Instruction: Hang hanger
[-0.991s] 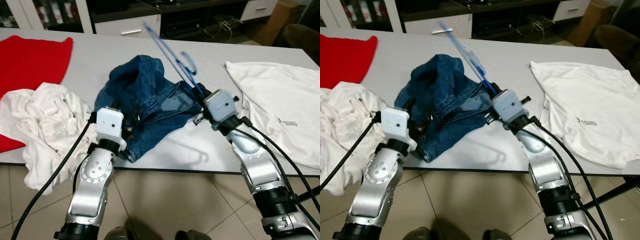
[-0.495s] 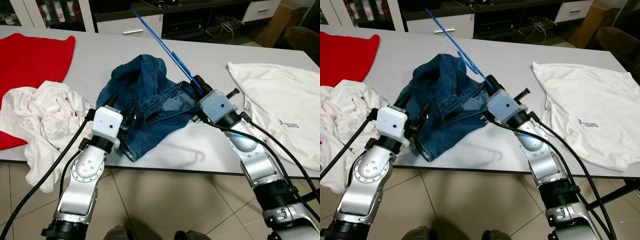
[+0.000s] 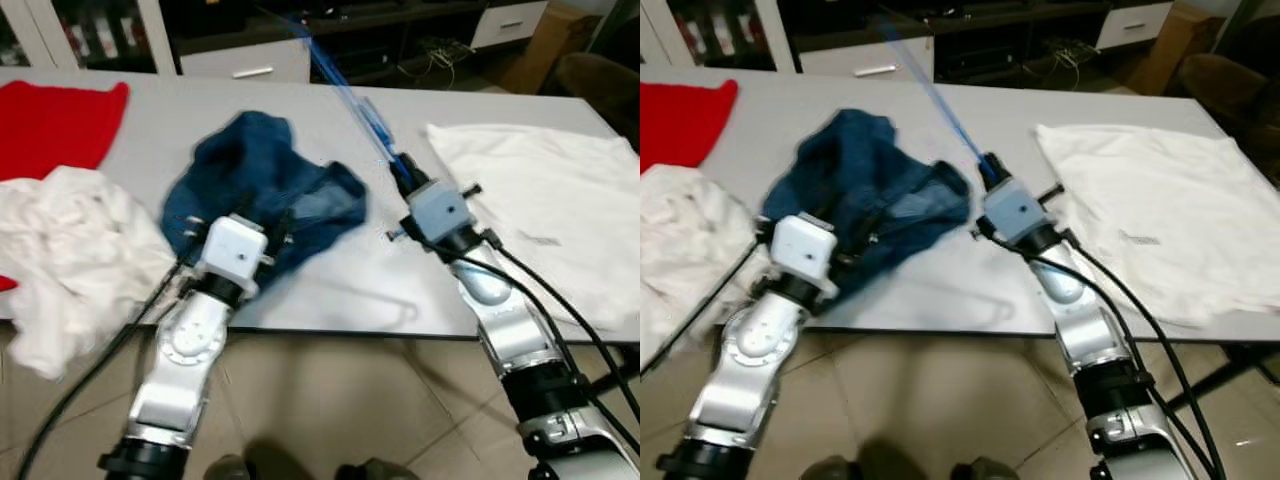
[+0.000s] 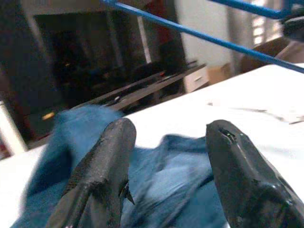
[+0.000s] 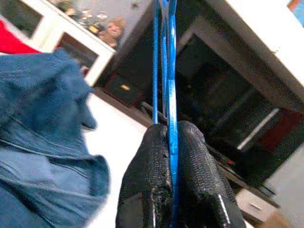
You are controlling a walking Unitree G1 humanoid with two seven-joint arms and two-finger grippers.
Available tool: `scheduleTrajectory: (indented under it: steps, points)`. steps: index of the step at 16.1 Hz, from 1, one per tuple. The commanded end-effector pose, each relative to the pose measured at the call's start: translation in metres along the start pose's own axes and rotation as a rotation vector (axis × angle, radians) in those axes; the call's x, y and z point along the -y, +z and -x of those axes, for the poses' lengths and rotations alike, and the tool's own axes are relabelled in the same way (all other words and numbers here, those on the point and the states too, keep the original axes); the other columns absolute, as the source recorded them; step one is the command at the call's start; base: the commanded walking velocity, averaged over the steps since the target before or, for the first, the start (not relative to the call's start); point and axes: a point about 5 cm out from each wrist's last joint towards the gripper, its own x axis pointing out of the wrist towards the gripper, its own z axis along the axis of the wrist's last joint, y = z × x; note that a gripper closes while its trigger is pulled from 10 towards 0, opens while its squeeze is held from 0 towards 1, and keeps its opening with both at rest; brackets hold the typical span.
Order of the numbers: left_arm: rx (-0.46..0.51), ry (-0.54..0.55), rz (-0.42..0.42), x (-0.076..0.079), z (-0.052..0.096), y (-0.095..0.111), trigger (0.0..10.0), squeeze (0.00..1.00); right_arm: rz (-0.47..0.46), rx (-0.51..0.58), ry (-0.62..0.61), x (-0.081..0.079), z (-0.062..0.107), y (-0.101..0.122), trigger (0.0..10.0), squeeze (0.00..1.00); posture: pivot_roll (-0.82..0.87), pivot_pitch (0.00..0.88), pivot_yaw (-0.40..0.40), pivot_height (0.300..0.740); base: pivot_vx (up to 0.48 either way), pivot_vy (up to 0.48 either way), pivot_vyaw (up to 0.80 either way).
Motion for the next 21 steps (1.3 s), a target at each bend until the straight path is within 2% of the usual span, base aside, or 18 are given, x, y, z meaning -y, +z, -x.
scheduleTrajectory:
  steps: [1,10,21]
  points:
    - [0.01,0.003,-0.019,-0.0049,-0.0024,0.0017,10.0,0.0,-0.011,0.012,-0.013,0.002,-0.0029,0.0038,10.0,0.0,0.03,0.01,-0.015,0.74,0.0,-0.48,0.0]
    - [0.018,0.003,-0.012,-0.003,-0.0042,0.0017,10.0,0.0,-0.031,0.005,-0.003,0.0002,-0.0053,0.0041,10.0,0.0,0.03,0.011,-0.019,0.74,0.0,-0.432,0.0]
    - [0.022,0.006,-0.008,-0.0018,-0.0046,0.0011,10.0,0.0,-0.038,0.0,0.005,-0.0015,-0.0038,0.0041,10.0,0.0,0.03,0.011,-0.019,0.74,0.0,-0.329,0.0]
